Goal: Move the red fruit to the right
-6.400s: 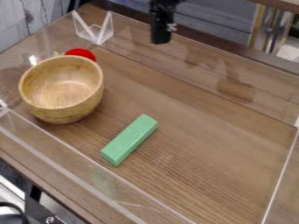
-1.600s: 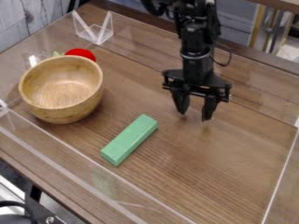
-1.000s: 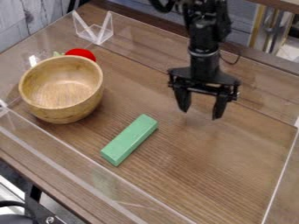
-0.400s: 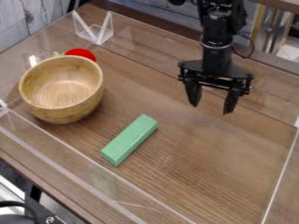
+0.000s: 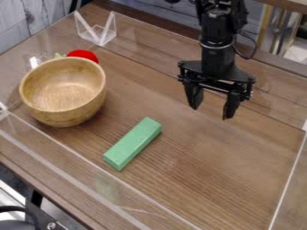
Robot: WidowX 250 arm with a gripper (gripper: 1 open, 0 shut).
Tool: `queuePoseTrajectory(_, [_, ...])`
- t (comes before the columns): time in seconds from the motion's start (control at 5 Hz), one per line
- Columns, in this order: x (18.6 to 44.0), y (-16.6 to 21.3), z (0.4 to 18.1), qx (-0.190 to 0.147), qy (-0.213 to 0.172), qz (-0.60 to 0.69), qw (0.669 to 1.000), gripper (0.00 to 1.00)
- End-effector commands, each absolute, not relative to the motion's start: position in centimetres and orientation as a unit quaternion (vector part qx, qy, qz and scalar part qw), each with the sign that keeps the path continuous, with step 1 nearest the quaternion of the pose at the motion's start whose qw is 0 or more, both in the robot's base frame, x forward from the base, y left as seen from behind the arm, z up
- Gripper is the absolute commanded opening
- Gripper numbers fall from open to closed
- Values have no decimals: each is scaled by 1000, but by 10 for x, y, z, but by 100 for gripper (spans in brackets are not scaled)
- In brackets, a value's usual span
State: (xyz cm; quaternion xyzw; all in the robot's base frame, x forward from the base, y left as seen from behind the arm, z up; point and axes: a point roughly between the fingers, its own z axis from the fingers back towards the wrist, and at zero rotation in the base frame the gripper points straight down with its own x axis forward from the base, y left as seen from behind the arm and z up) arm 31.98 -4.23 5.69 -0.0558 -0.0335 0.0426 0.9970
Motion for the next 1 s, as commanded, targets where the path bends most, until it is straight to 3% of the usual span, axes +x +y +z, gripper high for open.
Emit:
queuePoseTrajectory(0.0, [324,-30,64,-56,-54,49,996,100])
queuePoseTrajectory(0.4, [314,-15,57,-51,-39,63,996,100])
queuePoseTrajectory(0.8, [310,51,90,-50,-59,116,990,100])
